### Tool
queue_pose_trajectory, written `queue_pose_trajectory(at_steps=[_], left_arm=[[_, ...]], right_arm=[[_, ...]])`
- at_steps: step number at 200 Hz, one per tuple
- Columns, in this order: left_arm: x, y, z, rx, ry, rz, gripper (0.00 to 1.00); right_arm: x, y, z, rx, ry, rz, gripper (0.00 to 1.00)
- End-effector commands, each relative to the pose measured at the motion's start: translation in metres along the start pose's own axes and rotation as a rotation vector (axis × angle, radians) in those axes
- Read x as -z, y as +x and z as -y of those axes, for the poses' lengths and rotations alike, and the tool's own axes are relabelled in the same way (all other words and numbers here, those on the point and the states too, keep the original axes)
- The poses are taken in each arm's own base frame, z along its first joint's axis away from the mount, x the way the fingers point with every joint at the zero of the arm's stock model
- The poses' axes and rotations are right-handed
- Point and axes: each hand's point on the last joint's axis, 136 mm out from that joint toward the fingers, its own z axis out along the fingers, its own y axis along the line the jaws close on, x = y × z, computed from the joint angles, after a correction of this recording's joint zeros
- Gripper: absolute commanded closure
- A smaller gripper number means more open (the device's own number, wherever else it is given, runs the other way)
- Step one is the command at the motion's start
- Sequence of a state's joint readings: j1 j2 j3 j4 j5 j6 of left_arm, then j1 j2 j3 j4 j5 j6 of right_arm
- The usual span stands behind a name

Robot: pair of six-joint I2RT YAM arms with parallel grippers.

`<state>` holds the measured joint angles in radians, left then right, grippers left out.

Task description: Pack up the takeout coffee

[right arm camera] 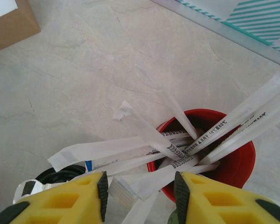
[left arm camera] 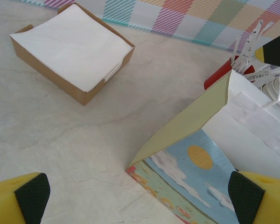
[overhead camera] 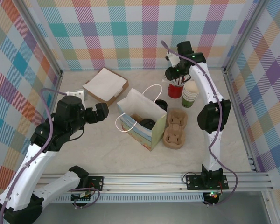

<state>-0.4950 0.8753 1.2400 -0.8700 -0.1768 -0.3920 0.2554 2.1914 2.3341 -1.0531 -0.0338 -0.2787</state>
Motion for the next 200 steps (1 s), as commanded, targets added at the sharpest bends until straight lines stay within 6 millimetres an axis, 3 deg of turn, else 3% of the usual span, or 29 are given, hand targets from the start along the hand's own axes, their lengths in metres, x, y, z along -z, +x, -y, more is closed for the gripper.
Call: queue_pose_trajectory(at_steps=[1, 71, 113, 164, 200], left_arm=[[-0.003, 0.003, -0.006, -0.018, -0.023, -0.008, 0.00], [-0.005, 0.003, -0.004, -0.019, -0.021, -0.013, 0.00], [-0.007, 0.004, -0.004, -0.022, -0.022, -0.021, 0.00], [-0.007, 0.006, -0.005, -0.019, -0.023, -0.023, 0.00], [-0.008, 0.006, -0.005, -0.017, -0.020, -0.024, 0.00]], right_arm=[[0.004, -0.001, 0.007, 0.007, 0.027, -0.005, 0.59], [0.016, -0.006, 0.032, -0.033, 0.149, 0.019, 0.64], [0.016, -0.012, 0.037, -0.038, 0.158, 0.038, 0.66], [0.027, -0.009, 0.050, -0.064, 0.190, 0.038, 0.77], [0.038, -0.003, 0.048, -0.060, 0.171, 0.035, 0.84]])
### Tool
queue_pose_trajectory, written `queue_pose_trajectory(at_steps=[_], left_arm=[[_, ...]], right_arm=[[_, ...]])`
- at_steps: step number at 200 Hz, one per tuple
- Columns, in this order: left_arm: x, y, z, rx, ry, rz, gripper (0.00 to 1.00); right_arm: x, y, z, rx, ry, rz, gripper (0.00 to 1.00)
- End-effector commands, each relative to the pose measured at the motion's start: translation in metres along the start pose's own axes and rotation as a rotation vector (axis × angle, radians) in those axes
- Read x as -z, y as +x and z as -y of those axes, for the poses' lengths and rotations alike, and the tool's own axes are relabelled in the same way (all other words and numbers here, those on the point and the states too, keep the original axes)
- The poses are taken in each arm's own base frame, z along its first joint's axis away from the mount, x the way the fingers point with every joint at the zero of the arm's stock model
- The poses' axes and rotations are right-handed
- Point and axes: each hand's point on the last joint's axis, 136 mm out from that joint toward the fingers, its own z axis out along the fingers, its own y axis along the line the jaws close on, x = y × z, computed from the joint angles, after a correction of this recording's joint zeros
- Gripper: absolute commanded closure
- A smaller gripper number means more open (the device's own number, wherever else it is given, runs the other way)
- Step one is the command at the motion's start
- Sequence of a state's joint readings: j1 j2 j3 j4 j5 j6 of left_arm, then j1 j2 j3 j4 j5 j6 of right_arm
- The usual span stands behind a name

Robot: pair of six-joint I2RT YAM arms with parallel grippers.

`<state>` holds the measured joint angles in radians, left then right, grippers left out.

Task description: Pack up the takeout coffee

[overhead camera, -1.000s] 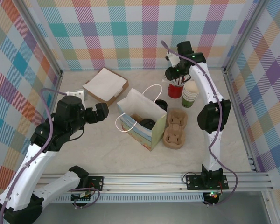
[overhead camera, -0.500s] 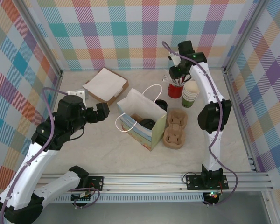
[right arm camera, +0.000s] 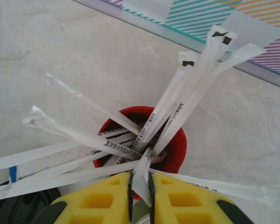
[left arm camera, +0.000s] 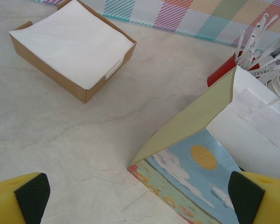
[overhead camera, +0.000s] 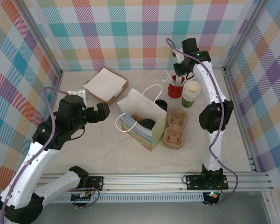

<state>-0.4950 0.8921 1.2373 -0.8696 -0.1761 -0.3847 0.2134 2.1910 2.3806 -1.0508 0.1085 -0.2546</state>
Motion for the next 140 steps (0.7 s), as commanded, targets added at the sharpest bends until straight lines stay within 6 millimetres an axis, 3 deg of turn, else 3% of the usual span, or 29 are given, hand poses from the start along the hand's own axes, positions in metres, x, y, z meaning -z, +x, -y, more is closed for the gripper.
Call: queue_pose_trajectory(at_steps=[1, 96, 140], left_arm=[[-0.003, 0.004, -0.005, -0.007, -0.012, -0.009, 0.00], [-0.001, 0.006, -0.005, 0.000, -0.006, -0.008, 0.00], [0.000, 0.005, -0.004, 0.005, 0.001, -0.002, 0.00]], right_arm=[[0.020, -0.001, 0.004, -0.008, -0.003, 0.022, 0.84], [0.051, 0.022, 0.013, -0.051, -0.036, 0.036, 0.94], [0.077, 0.020, 0.016, -0.067, -0.054, 0.085, 0.94]])
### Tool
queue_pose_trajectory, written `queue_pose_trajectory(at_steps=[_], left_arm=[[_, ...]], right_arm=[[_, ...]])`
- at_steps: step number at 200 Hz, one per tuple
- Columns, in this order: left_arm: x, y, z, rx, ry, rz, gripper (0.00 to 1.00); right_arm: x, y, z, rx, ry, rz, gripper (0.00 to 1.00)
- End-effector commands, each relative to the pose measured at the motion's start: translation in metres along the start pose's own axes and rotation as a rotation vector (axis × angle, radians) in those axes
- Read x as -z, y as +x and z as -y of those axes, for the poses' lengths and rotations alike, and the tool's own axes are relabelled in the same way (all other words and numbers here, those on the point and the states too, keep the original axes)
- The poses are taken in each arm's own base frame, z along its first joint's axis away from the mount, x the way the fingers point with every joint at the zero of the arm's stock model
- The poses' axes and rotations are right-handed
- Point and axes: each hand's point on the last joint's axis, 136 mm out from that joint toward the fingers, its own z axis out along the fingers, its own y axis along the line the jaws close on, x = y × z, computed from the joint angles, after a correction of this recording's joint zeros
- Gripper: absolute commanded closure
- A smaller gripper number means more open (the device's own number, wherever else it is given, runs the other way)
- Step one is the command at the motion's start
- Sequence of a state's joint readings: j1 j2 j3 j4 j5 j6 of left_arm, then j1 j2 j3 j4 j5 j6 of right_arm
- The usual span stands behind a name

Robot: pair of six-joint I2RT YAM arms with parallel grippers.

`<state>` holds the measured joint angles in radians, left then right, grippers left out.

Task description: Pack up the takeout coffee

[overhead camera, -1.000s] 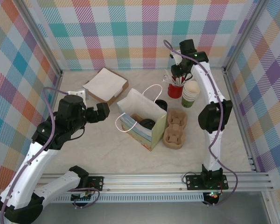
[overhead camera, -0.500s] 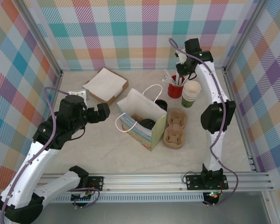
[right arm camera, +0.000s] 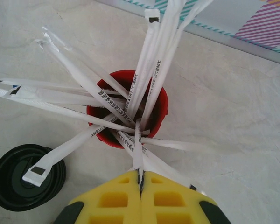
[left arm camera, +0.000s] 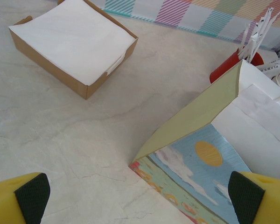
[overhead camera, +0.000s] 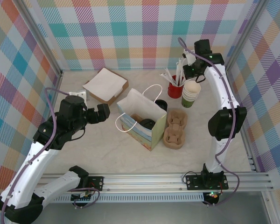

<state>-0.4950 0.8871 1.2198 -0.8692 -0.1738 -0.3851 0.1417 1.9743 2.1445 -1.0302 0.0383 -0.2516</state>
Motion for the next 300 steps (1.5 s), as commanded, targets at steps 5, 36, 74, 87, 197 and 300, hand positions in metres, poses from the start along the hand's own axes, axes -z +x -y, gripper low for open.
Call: queue_pose_trajectory(at_steps=[5, 36, 74, 87, 197, 300], left_arm=[[0.002, 0.000, -0.002, 0.006, 0.006, 0.010, 0.00], [0.003, 0.000, -0.002, 0.006, 0.009, 0.014, 0.00], [0.002, 0.000, -0.001, 0.008, 0.014, 0.015, 0.00], [0.003, -0.001, -0.001, 0.011, 0.016, 0.018, 0.00], [0.005, -0.005, 0.004, 0.031, 0.041, 0.035, 0.00], [0.021, -0.017, 0.002, 0.091, 0.055, 0.109, 0.00]], right_arm=[[0.033, -0.012, -0.003, -0.008, -0.031, 0.085, 0.94], [0.055, -0.021, -0.006, -0.018, -0.040, 0.140, 0.94], [0.083, -0.031, -0.008, -0.031, -0.049, 0.191, 0.94], [0.091, -0.031, -0.009, -0.039, -0.052, 0.196, 0.94], [0.169, -0.032, -0.023, -0.083, -0.085, 0.323, 0.94], [0.292, -0.014, -0.092, -0.145, -0.423, 0.548, 0.95]])
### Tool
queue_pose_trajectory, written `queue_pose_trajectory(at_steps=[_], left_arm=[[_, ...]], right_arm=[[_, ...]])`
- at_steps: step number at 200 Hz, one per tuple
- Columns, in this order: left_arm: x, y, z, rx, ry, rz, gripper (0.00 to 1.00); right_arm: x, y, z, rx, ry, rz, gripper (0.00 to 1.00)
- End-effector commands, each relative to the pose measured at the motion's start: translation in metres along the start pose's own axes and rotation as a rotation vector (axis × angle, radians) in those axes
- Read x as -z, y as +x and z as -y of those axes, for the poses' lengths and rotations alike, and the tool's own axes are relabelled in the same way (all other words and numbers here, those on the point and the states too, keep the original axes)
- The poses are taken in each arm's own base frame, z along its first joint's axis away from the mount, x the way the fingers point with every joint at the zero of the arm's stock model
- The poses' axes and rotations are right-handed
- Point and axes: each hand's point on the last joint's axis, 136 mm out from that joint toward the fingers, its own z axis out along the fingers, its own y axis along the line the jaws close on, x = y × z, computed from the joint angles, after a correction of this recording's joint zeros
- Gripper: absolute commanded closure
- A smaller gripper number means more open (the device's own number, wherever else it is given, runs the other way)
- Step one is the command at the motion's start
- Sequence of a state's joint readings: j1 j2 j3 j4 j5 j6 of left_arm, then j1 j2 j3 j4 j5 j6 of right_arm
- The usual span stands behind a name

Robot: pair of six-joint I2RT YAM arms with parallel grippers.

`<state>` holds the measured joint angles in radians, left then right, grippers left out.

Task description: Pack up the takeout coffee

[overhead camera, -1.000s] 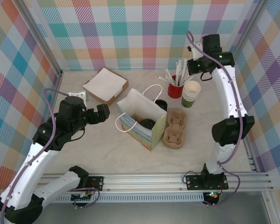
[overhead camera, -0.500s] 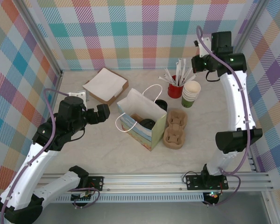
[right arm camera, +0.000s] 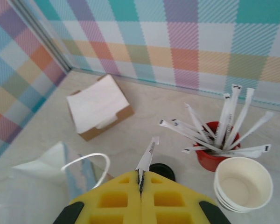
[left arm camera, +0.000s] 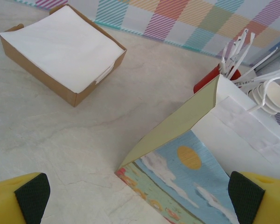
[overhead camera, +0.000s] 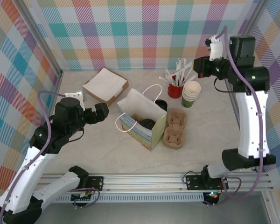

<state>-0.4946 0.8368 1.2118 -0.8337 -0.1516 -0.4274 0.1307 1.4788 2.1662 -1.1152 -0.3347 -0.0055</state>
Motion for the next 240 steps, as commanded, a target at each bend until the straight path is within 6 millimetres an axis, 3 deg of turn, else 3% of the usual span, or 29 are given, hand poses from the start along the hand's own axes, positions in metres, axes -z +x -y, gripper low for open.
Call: queue_pose_trajectory(at_steps=[1, 48, 99, 158, 240], left_arm=[[0.007, -0.010, -0.003, 0.035, -0.002, 0.054, 0.00], [0.012, -0.011, -0.002, 0.056, 0.013, 0.069, 0.00], [0.014, -0.014, -0.001, 0.060, 0.014, 0.077, 0.00], [0.013, -0.012, -0.001, 0.067, 0.016, 0.070, 0.00], [0.017, -0.006, -0.008, 0.073, 0.002, 0.073, 0.00]], right_arm=[[0.029, -0.011, -0.033, -0.016, -0.113, 0.089, 0.95], [0.067, -0.012, -0.076, -0.047, -0.285, 0.150, 0.95], [0.074, 0.014, -0.105, -0.113, -0.433, 0.069, 0.95], [0.041, 0.047, -0.120, -0.127, -0.447, -0.073, 0.96], [-0.042, 0.091, -0.157, 0.052, -0.360, -0.286, 0.95]])
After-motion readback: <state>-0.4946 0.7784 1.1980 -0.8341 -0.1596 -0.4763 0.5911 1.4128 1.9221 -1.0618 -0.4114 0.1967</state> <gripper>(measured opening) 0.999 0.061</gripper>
